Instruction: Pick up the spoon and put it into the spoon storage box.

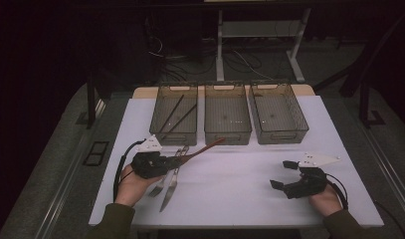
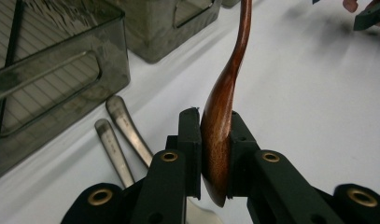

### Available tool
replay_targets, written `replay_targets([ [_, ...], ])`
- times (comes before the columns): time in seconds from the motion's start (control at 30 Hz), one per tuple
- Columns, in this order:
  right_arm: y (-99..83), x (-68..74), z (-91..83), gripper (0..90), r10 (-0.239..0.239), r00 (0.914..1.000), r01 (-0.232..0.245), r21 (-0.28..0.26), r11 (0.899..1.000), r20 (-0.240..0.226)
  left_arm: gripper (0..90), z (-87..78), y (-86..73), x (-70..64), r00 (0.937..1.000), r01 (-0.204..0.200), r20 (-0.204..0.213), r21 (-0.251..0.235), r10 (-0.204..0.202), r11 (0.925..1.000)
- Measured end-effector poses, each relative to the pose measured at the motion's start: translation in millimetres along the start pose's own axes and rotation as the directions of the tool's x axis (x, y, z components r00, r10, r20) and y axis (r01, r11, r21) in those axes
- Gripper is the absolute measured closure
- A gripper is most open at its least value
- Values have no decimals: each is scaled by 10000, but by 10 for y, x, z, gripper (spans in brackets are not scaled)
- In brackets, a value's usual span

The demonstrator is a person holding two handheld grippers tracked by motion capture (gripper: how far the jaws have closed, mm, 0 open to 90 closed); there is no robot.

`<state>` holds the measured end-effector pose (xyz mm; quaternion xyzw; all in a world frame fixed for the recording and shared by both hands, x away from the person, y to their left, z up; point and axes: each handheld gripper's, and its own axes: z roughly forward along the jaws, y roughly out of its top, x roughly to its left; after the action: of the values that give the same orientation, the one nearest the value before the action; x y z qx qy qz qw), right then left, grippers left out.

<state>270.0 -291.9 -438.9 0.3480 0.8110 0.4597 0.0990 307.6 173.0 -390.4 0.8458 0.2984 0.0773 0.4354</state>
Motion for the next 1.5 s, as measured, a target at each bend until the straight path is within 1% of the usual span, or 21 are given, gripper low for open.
replay_targets([
  [0.27,-3,-1,1,90,12,10000,-12,38,10000,50,790,75,127,12,9999,147,-32,-245,-148,9996],
  [0.3,-3,-3,-1,90,4,10000,-4,28,10000,60,790,87,145,11,9998,215,-35,-301,-216,9993],
  [0.43,-5,-3,-6,90,25,10000,-25,22,10000,76,790,138,228,14,9996,276,-62,-341,-278,9990],
  [0.5,-5,-2,-7,90,10,10000,-10,35,10000,85,790,166,269,19,9994,306,-172,-303,-311,9991],
  [0.57,-5,-3,-11,90,11,10000,-12,35,10000,87,791,196,303,30,9993,330,-153,-379,-336,9987],
  [0.73,-7,-1,-24,90,26,10000,-26,-12,10000,77,791,295,399,52,9984,451,-304,-486,-466,9978],
  [0.93,-9,-5,-33,90,41,10000,-41,-36,10000,71,790,418,557,76,9973,568,-433,-710,-600,9959],
  [1.03,-10,-7,-37,90,90,9999,-90,-29,10000,74,790,468,644,102,9967,520,-590,-702,-562,9962],
  [1.17,-11,-9,-42,90,117,9999,-117,-47,9999,52,791,526,765,140,9949,569,-801,-610,-617,9965],
  [1.23,-10,-12,-42,90,98,9999,-98,-73,9999,65,791,558,828,155,9926,622,-1003,-593,-680,9963],
  [1.27,-9,-12,-43,90,108,9999,-107,-86,9999,65,790,574,863,165,9920,567,-1096,-562,-626,9968],
  [1.33,-9,-13,-46,90,100,9999,-100,-90,9999,67,791,621,929,175,9901,663,-1195,-598,-730,9960],
  [1.37,-9,-14,-47,90,104,9999,-104,-101,9999,66,791,638,962,191,9896,554,-1301,-468,-611,9974],
  [1.4,-10,-16,-48,90,110,9999,-109,-123,9999,60,791,674,993,194,9872,711,-1387,-579,-785,9958],
  [1.43,-9,-16,-49,90,115,9999,-115,-136,9998,56,790,699,1022,210,9855,780,-1462,-581,-857,9953],
  [1.5,-9,-16,-53,90,120,9999,-119,-156,9998,57,790,763,1075,235,9840,904,-1476,-689,-998,9935],
])
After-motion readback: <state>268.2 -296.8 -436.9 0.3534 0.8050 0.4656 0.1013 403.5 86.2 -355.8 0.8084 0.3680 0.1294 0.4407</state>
